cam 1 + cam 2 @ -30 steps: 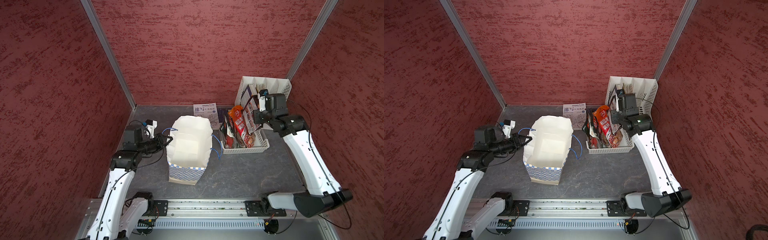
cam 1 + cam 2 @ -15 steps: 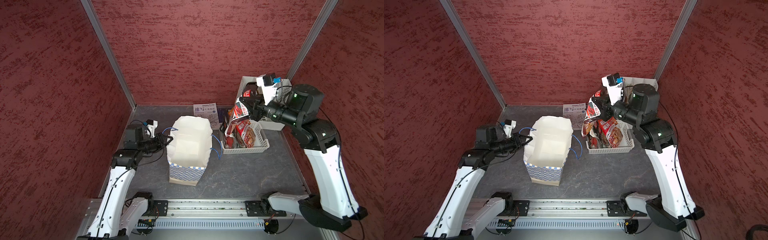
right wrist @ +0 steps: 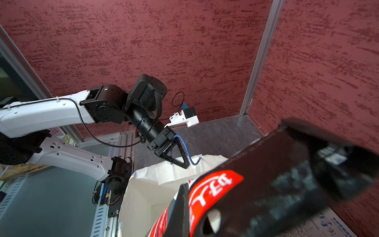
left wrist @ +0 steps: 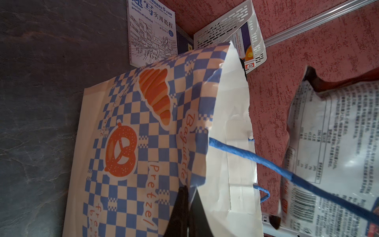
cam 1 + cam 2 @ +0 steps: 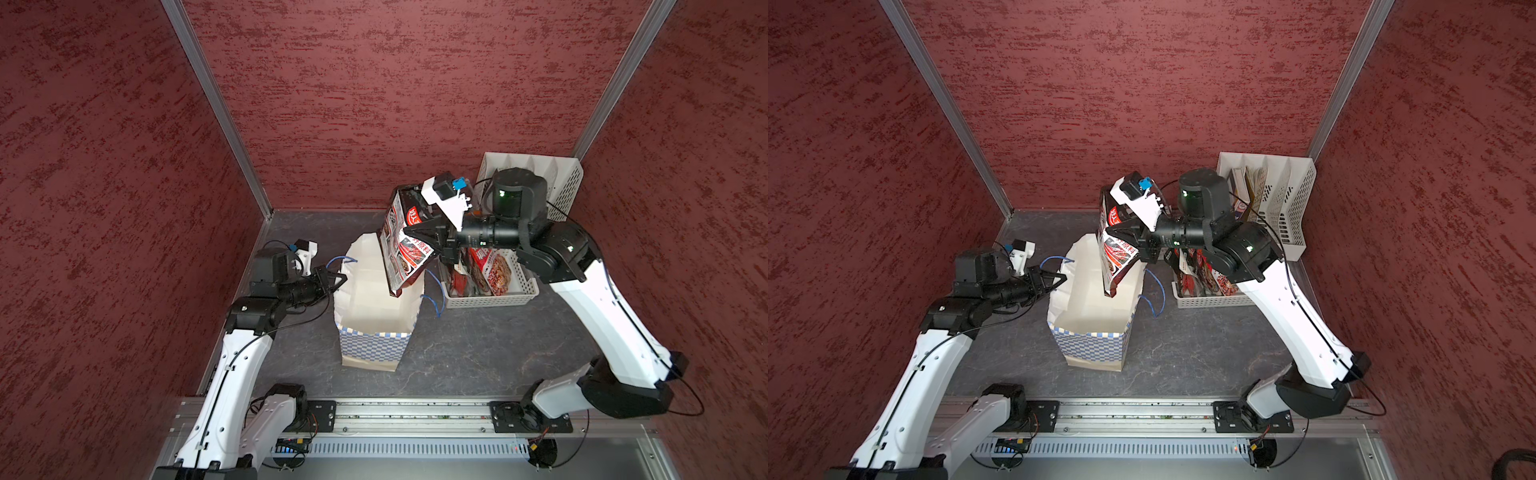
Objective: Place the condiment packets inside the bag
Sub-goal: Place the condiment packet in the paper bag.
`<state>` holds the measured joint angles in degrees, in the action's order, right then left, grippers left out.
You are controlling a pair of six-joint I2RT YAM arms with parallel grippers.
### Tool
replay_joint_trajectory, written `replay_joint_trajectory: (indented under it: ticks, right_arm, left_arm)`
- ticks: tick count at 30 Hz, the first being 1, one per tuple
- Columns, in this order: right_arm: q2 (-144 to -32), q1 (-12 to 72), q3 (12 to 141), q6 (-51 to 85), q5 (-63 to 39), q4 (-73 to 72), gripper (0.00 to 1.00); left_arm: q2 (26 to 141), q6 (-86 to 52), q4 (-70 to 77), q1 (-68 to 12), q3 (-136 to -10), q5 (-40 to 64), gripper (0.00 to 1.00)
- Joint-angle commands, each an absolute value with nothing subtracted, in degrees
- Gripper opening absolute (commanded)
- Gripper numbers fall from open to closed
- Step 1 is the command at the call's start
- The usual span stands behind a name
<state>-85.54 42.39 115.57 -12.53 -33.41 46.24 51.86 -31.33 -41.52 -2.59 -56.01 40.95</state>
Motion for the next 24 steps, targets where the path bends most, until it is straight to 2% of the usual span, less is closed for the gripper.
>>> replay_joint_trajectory:
  ticks: [1, 8, 14, 17, 24]
  right_arm:
    - [-85.9, 43.6, 115.4, -15.9, -35.0, 41.0, 0.0]
    - [-85.7, 43.8, 112.2, -27.7, -40.6, 50.6, 0.0]
    - [-83.7, 43.8, 104.7, -34.2, -47.0, 49.2, 0.0]
    - [-84.1, 44.1, 104.3, -38.1, -50.6, 50.9, 0.0]
    - [-87.9, 46.1, 106.4, -43.5, -51.3, 55.9, 0.0]
  left_arm:
    - [51.7, -29.9, -40.2, -2.7, -55.6, 42.3, 0.0]
    - [52.4, -29.0, -40.9, -2.7, -55.8, 42.3, 0.0]
    - [53.5, -28.8, -40.2, -2.8, -55.6, 42.3, 0.0]
    - [54.1, -27.9, -39.5, -2.8, -55.6, 43.2, 0.0]
    - [56.5, -25.3, -39.7, -3.1, -56.4, 44.8, 0.0]
